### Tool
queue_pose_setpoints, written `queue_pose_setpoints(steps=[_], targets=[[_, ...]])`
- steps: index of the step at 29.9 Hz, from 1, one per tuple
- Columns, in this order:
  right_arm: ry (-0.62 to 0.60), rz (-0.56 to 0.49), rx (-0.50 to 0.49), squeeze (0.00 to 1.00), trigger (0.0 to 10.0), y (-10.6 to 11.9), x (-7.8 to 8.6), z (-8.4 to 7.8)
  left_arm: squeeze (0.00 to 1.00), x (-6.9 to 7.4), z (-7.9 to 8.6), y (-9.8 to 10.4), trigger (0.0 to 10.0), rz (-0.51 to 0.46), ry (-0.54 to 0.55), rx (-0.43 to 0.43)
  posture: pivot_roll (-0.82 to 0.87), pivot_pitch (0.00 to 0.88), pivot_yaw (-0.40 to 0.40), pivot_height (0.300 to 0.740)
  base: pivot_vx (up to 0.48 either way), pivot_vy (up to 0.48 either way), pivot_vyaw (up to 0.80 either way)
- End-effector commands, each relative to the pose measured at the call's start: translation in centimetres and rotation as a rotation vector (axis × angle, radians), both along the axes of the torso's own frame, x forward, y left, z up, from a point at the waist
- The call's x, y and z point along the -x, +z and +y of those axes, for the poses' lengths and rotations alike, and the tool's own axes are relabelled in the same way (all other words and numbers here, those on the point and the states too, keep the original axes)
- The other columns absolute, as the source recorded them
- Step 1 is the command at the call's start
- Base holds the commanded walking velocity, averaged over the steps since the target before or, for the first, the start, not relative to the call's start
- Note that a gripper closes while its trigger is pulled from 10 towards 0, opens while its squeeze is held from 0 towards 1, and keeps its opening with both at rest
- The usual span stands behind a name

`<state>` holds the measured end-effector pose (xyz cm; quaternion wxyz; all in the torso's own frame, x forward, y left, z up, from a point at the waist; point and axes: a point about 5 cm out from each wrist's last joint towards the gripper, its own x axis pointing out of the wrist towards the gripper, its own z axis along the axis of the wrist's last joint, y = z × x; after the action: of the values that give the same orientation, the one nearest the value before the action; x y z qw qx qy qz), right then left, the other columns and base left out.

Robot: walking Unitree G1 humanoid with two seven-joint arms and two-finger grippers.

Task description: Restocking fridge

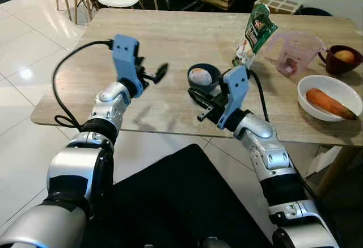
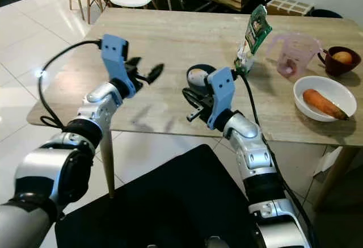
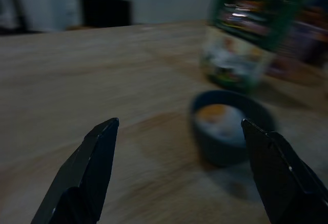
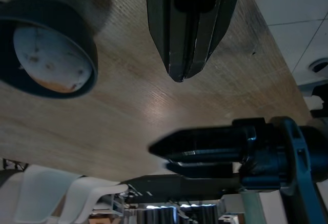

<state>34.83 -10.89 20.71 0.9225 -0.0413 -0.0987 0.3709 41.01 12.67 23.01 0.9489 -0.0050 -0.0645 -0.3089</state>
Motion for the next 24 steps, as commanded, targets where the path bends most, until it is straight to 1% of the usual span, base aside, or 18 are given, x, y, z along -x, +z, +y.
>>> queue_pose_setpoints(steps=[1, 2, 3, 5, 7, 9, 10, 11, 12, 14, 15, 16, 17, 18, 19, 22, 23, 24], targets=[[0.01, -0.012, 0.018, 0.0, 10.0, 0.1, -0.2, 0.0, 0.0, 0.2, 0.5, -0.9, 10.0, -0.004, 0.034, -0.074, -0.18, 0.172, 0.024, 0.736, 0.0, 0.0, 0.0], [0.014, -0.023, 0.046, 0.0, 10.0, 0.2, -0.5, 0.1, 0.0, 0.1, 1.3, -1.4, 10.0, -0.001, 0.114, -0.114, -0.17, 0.17, 0.018, 0.736, 0.0, 0.0, 0.0], [0.03, -0.047, 0.103, 0.0, 10.0, 0.4, -0.9, 0.3, 0.0, 0.2, 2.9, -2.2, 10.0, 0.0, 0.228, -0.15, -0.16, 0.166, 0.008, 0.736, 0.0, 0.0, 0.0], [0.045, -0.059, 0.131, 0.0, 10.0, 0.5, -1.0, 0.6, 0.0, 0.5, 3.6, -2.5, 10.0, -0.014, 0.266, -0.16, -0.16, 0.164, 0.002, 0.736, 0.0, 0.0, 0.0], [0.05, -0.062, 0.138, 0.0, 10.0, 0.6, -1.1, 0.6, 0.0, 0.6, 3.8, -2.6, 10.0, -0.021, 0.273, -0.165, -0.15, 0.162, -0.014, 0.736, 0.0, 0.0, 0.0], [0.078, -0.08, 0.185, 0.0, 10.0, 0.9, -1.7, 1.7, 0.0, 1.5, 5.1, -3.3, 10.0, -0.057, 0.354, -0.168, -0.13, 0.156, -0.046, 0.736, 0.0, 0.0, 0.0], [0.078, -0.08, 0.185, 0.0, 10.0, 0.9, -1.7, 1.7, 0.0, 1.5, 5.1, -3.3, 10.0, -0.057, 0.354, -0.168, -0.13, 0.156, -0.046, 0.736, 0.0, 0.0, 0.0], [0.091, -0.091, 0.211, 0.0, 10.0, 1.1, -2.0, 2.2, 0.0, 2.1, 5.7, -3.4, 10.0, -0.082, 0.391, -0.169, -0.12, 0.155, -0.059, 0.736, 0.0, 0.0, 0.0], [0.091, -0.091, 0.211, 0.0, 10.0, 1.1, -2.0, 2.2, 0.0, 2.1, 5.7, -3.4, 10.0, -0.082, 0.391, -0.169, -0.12, 0.155, -0.059, 0.736, 0.0, 0.0, 0.0], [0.121, -0.107, 0.236, 0.0, 10.0, 1.4, -2.4, 3.3, 0.0, 3.5, 6.3, -3.5, 10.0, -0.129, 0.438, -0.17, -0.11, 0.151, -0.073, 0.736, 0.0, 0.0, 0.0], [0.121, -0.107, 0.236, 0.0, 10.0, 1.4, -2.4, 3.3, 0.0, 3.5, 6.3, -3.5, 10.0, -0.129, 0.438, -0.17, -0.11, 0.151, -0.073, 0.736, 0.0, 0.0, 0.0], [0.135, -0.112, 0.24, 0.07, 10.0, 1.6, -2.6, 3.8, 0.0, 3.9, 6.5, -3.5, 10.0, -0.141, 0.456, -0.154, -0.11, 0.153, -0.077, 0.736, 0.0, 0.0, 0.0], [0.149, -0.115, 0.242, 0.2, 10.0, 1.7, -2.7, 4.1, 0.0, 4.3, 6.7, -3.5, 10.0, -0.148, 0.48, -0.15, -0.1, 0.154, -0.083, 0.736, 0.0, 0.0, 0.0], [0.157, -0.117, 0.244, 0.2, 10.0, 1.7, -2.8, 4.3, 0.0, 4.5, 6.8, -3.5, 10.0, -0.15, 0.495, -0.148, -0.1, 0.154, -0.083, 0.736, 0.0, 0.0, 0.0], [0.174, -0.115, 0.248, 1.0, 10.0, 1.7, -2.8, 4.7, 0.0, 4.7, 7.0, -3.7, 10.0, -0.145, 0.515, -0.146, -0.09, 0.156, -0.091, 0.736, 0.0, 0.0, 0.0], [0.193, -0.113, 0.254, 1.0, 10.0, 1.7, -2.9, 5.2, 0.0, 5.0, 7.2, -3.8, 10.0, -0.137, 0.534, -0.144, -0.09, 0.156, -0.093, 0.736, 0.0, 0.0, 0.0], [0.213, -0.113, 0.258, 1.0, 10.0, 1.7, -2.9, 5.7, 0.0, 5.3, 7.3, -4.0, 10.0, -0.131, 0.545, -0.166, -0.08, 0.158, -0.099, 0.736, 0.0, 0.0, 0.0], [0.213, -0.113, 0.258, 1.0, 10.0, 1.7, -2.9, 5.7, 0.0, 5.3, 7.3, -4.0, 10.0, -0.131, 0.545, -0.166, -0.08, 0.158, -0.099, 0.736, 0.0, 0.0, 0.0]])
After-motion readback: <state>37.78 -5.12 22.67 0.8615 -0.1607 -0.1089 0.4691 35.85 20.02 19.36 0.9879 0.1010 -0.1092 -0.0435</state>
